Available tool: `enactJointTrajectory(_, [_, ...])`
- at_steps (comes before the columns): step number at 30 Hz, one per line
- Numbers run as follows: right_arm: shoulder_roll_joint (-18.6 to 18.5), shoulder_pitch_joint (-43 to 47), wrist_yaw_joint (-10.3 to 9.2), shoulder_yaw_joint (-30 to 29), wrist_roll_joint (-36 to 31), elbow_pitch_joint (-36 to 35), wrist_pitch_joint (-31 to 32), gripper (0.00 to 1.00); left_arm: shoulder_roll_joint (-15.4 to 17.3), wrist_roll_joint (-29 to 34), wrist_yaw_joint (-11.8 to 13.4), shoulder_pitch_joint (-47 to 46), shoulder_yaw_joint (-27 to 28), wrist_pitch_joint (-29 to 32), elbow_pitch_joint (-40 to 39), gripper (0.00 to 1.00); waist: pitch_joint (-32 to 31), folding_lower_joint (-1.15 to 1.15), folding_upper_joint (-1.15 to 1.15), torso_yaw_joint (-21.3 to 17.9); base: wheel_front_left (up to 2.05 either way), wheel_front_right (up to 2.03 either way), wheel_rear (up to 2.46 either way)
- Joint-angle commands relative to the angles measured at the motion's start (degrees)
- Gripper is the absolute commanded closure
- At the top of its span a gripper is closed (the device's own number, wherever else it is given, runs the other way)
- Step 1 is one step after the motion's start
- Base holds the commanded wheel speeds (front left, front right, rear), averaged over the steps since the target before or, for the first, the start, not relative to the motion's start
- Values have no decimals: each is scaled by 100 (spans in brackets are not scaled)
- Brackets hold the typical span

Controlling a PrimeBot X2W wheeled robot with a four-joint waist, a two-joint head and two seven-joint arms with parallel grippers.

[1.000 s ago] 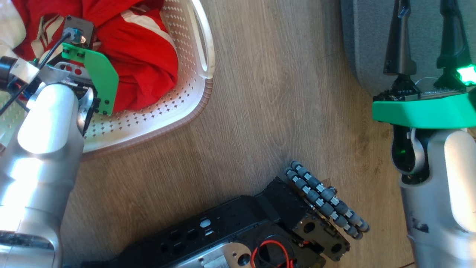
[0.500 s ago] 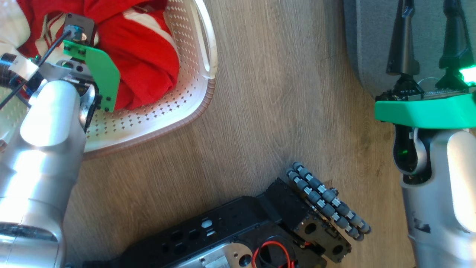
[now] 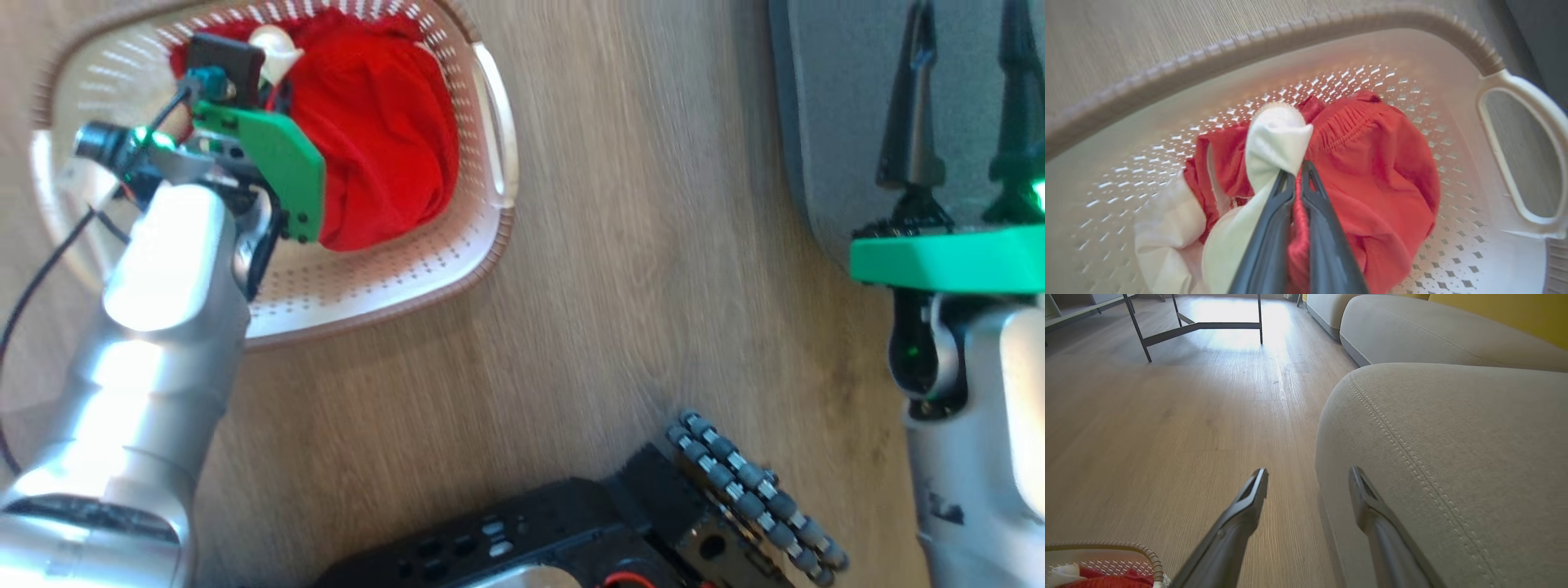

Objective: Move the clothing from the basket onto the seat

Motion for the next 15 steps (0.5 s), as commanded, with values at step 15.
enactJointTrajectory(15, [-504,1026,40,-143,-68,123,-27,0,14,-578,-60,1190,389,-716,-477,100,-1965,0,0,821,0,0,0])
